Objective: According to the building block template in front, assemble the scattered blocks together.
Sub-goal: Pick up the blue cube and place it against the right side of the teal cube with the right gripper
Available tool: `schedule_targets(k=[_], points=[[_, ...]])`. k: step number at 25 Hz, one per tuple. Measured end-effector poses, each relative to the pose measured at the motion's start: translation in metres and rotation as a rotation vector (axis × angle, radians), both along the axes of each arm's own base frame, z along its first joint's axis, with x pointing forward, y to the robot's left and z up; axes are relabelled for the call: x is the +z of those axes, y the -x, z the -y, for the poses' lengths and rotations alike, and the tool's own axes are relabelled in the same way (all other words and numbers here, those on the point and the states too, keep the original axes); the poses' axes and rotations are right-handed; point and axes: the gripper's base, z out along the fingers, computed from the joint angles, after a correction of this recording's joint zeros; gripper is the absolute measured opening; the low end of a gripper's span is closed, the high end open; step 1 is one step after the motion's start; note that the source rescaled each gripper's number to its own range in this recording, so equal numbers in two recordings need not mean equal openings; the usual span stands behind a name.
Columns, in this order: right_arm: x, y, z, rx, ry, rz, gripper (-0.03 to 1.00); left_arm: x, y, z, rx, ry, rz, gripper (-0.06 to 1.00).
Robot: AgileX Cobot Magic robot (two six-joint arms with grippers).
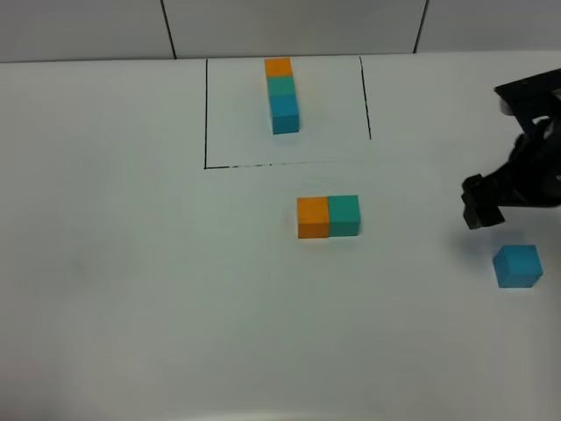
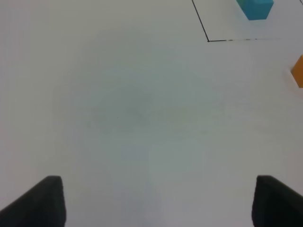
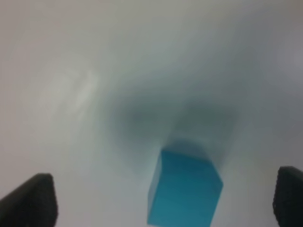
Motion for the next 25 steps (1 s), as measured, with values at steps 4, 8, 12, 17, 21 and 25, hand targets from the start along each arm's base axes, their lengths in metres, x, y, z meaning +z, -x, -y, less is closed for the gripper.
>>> schedule_targets(k=[4,8,12,17,21,25], points=[[-0.018,0.015,0.016,-0.129,-0.063,-0.072,0.85,0.0,0.0,0.0,0.0,0.0,0.0,0.74],[-0.031,0.019,0.019,-0.161,-0.082,-0.068,0.85,0.0,0.0,0.0,0.0,0.0,0.0,0.74],[-0.048,0.016,0.024,-0.186,-0.078,-0.102,0.85,0.0,0.0,0.0,0.0,0.0,0.0,0.74],[-0.07,0.011,0.03,-0.201,-0.068,-0.141,0.82,0.0,0.0,0.0,0.0,0.0,0.0,0.74],[-0.076,0.01,0.031,-0.199,-0.062,-0.151,0.52,0.0,0.0,0.0,0.0,0.0,0.0,0.74],[-0.076,0.01,0.031,-0.192,-0.062,-0.15,0.03,0.0,0.0,0.0,0.0,0.0,0.0,0.74]])
